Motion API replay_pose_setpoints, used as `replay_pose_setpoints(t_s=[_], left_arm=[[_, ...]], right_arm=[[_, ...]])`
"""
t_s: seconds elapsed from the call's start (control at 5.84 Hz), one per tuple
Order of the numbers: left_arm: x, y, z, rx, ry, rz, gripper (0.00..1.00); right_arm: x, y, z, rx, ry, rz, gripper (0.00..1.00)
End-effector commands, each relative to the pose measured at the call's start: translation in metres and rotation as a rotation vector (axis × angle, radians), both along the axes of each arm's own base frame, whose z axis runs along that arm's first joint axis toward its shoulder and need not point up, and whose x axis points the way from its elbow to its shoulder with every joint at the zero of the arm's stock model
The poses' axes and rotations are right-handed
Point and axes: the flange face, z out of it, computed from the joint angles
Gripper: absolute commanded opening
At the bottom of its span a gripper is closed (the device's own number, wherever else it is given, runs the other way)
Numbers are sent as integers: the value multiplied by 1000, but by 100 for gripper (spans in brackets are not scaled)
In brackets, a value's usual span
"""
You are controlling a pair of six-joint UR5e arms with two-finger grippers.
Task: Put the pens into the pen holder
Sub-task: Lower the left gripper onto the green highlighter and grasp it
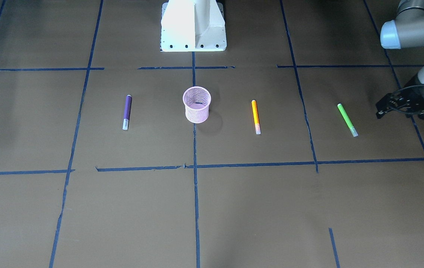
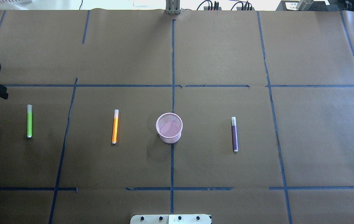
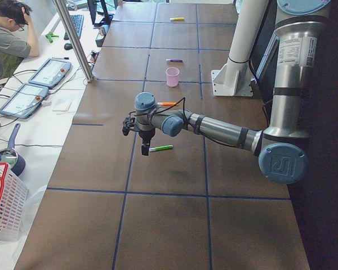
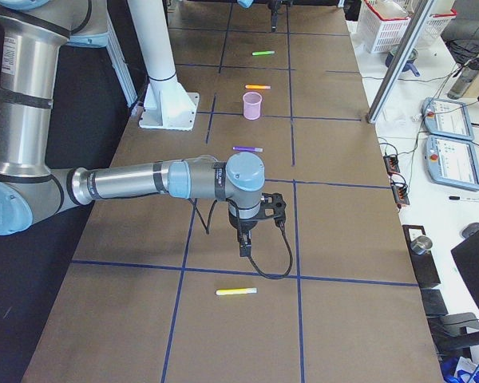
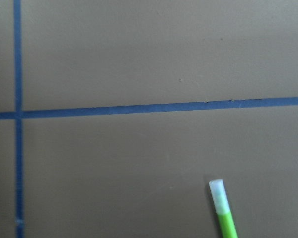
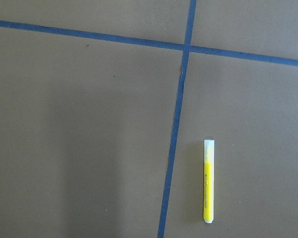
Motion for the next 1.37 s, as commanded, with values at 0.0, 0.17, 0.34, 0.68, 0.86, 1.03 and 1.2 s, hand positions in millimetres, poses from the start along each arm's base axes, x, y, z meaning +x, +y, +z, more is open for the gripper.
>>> replay_pose_setpoints(t_s=[0.0,0.17,0.34,0.68,0.86,1.03,1.2], left_arm=[[41,8,36,-48,57,-81,100],[53,10,32,-85,77,-120,100],[72,17,32,-76,62,-95,100],[86,22,31,-69,50,-81,95],[87,22,33,-75,46,-80,87],[90,24,34,-77,47,-75,76],[94,26,34,-76,46,-64,71]], right_arm=[[0,0,0,-1,-1,1,100],[0,0,0,-1,-1,1,100],[0,0,0,-1,-3,1,100],[0,0,0,-1,-3,1,100],[0,0,0,-4,-3,4,100],[0,1,0,-5,-3,5,100],[0,1,0,-5,-4,5,100]])
